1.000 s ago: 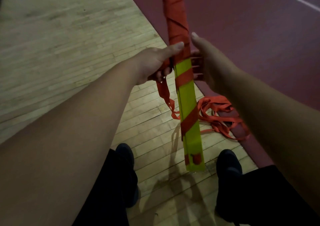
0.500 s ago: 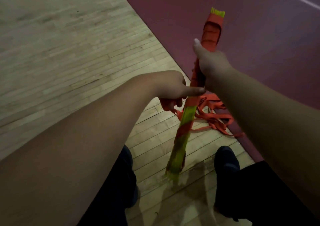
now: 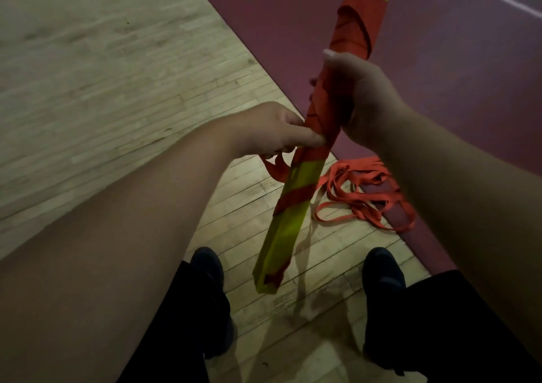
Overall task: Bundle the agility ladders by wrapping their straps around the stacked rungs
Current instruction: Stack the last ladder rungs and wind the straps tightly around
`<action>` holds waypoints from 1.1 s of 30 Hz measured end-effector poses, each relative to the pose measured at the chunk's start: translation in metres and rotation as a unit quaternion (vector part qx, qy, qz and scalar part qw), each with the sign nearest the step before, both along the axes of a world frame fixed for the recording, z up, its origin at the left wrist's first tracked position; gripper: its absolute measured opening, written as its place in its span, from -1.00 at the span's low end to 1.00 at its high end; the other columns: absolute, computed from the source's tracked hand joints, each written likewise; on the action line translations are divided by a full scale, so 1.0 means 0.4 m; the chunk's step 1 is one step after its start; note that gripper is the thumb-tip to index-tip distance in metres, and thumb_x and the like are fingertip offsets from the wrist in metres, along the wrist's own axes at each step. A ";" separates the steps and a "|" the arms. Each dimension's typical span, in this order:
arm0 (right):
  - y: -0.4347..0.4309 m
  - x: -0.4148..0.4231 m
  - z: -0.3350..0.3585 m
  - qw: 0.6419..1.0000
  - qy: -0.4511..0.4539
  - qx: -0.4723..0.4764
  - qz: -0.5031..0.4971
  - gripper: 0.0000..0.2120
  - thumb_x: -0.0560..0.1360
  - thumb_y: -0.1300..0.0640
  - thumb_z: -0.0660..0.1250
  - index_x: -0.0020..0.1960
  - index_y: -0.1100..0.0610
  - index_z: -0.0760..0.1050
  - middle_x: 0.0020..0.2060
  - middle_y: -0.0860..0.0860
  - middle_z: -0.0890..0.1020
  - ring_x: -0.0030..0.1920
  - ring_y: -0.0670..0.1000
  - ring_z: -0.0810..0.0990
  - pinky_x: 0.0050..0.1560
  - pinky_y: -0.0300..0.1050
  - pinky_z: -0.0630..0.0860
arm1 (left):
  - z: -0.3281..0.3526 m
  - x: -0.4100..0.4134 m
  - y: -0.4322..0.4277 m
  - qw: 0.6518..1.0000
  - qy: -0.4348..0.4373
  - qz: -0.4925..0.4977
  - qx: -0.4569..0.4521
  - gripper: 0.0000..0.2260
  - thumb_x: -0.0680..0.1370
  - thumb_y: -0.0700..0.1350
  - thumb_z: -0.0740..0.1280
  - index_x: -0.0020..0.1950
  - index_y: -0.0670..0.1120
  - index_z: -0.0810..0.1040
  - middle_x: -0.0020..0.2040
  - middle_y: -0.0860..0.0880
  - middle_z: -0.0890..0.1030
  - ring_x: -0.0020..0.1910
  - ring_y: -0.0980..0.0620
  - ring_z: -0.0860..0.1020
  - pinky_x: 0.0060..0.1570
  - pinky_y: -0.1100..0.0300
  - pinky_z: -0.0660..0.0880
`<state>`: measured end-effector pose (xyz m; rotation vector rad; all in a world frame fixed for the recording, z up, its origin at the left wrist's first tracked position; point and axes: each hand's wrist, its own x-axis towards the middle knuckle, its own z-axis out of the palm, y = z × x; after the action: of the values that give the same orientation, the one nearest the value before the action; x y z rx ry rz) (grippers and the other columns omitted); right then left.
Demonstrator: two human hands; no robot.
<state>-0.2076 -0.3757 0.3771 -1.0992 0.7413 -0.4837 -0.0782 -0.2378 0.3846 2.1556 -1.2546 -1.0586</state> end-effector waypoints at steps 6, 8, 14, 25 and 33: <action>0.029 0.007 0.022 0.996 -0.037 0.078 0.010 -0.72 0.58 0.06 0.52 0.21 0.16 0.59 -0.08 0.06 0.72 -0.07 0.07 0.75 -0.07 0.03 0.71 | 0.015 0.001 0.002 0.998 0.031 -0.040 0.036 -0.65 0.62 0.23 0.45 -0.02 -0.07 0.71 -0.31 0.06 0.61 -0.34 0.06 0.51 -0.26 0.19 0.47; 0.022 0.016 0.003 0.998 0.003 0.054 -0.040 -0.56 0.49 0.06 0.62 0.28 0.16 0.57 -0.11 0.07 0.69 -0.13 0.08 0.73 -0.12 0.07 0.72 | 0.007 -0.019 -0.008 0.996 -0.058 -0.047 0.055 -0.58 0.64 0.29 0.38 -0.02 -0.06 0.71 -0.32 0.07 0.69 -0.38 0.11 0.61 -0.28 0.23 0.51; -0.008 0.048 -0.052 0.988 0.116 -0.018 -0.100 -0.48 0.38 0.01 0.59 0.26 0.15 0.54 0.04 0.11 0.67 0.03 0.15 0.71 0.03 0.11 0.68 | -0.025 -0.086 -0.020 0.985 -0.136 -0.041 0.093 -0.49 0.52 0.38 0.48 -0.11 -0.09 0.68 -0.32 -0.04 0.72 -0.37 0.02 0.71 -0.41 0.21 0.59; -0.004 0.024 0.009 0.996 0.066 0.054 0.001 -0.54 0.66 -0.24 0.34 0.28 0.13 0.58 0.01 0.06 0.70 0.00 0.06 0.73 -0.04 0.00 0.69 | -0.011 -0.034 -0.017 0.996 -0.030 0.088 0.018 -0.63 0.50 0.25 0.53 -0.09 -0.06 0.73 -0.21 -0.01 0.69 -0.24 -0.02 0.63 -0.23 0.09 0.54; 0.058 -0.016 0.002 0.949 0.134 0.021 0.285 -0.13 0.57 -0.53 0.12 0.31 0.25 0.60 -0.02 0.18 0.70 -0.03 0.20 0.73 0.07 0.17 0.70 | 0.050 0.079 0.003 0.914 0.284 0.248 -0.150 -0.62 0.66 0.10 0.37 -0.30 0.06 0.37 -0.38 0.07 0.28 -0.48 0.11 0.18 -0.42 0.20 0.21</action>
<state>-0.2140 -0.3525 0.3777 -1.2900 0.6238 0.1766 -0.0468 -0.2368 0.4046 1.6233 -0.5163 -1.0691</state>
